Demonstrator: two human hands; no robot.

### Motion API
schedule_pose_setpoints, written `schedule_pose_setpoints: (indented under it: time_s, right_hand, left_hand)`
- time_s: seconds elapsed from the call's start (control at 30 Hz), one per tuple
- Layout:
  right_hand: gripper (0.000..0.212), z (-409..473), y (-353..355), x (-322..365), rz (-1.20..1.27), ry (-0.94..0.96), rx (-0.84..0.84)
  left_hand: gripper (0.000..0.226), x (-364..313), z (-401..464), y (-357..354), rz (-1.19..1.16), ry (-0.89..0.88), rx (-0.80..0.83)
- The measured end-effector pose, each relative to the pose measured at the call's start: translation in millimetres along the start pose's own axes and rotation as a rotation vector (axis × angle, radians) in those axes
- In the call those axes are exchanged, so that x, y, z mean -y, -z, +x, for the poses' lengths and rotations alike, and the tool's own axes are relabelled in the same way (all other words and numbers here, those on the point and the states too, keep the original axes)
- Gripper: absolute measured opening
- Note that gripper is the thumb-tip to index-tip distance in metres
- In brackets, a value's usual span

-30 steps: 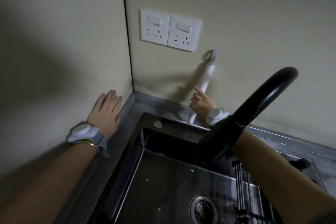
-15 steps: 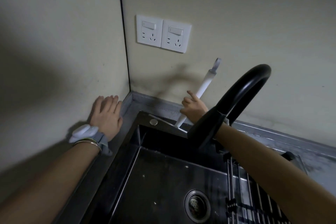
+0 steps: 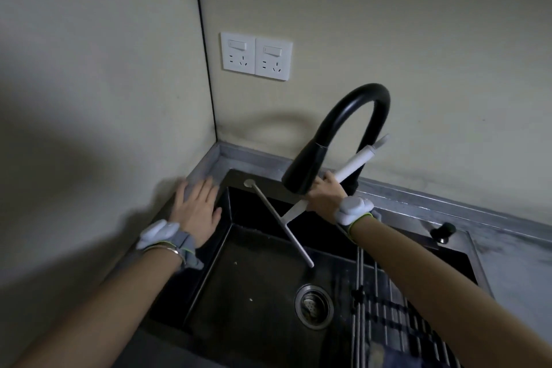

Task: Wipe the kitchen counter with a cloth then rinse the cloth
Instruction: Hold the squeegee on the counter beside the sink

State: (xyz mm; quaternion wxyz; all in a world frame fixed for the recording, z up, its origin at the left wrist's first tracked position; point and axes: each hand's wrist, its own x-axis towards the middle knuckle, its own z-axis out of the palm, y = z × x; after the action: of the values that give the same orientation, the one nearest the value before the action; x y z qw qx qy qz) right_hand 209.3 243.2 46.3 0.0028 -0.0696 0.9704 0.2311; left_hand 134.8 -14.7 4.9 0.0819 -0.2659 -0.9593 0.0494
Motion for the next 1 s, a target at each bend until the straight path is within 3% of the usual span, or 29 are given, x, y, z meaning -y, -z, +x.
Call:
schedule_pose_setpoints:
  time_s: [0.1, 0.53, 1.0]
  right_hand:
    - [0.029, -33.4, -13.6, -1.4, 0.044, -0.041, 0.155]
    - [0.030, -248.4, -10.8, -22.9, 0.413, -0.264, 0.175]
    - [0.036, -524.5, -62.2, -31.4, 0.704, -0.616, 0.272]
  left_hand:
    - [0.054, -29.9, -31.4, 6.3, -0.022, 0.044, 0.032]
    - [0.047, -178.9, -146.0, 34.3, -0.247, 0.069, 0.060]
    - [0.040, -325.8, -296.7, 45.3, -0.310, -0.180, 0.242]
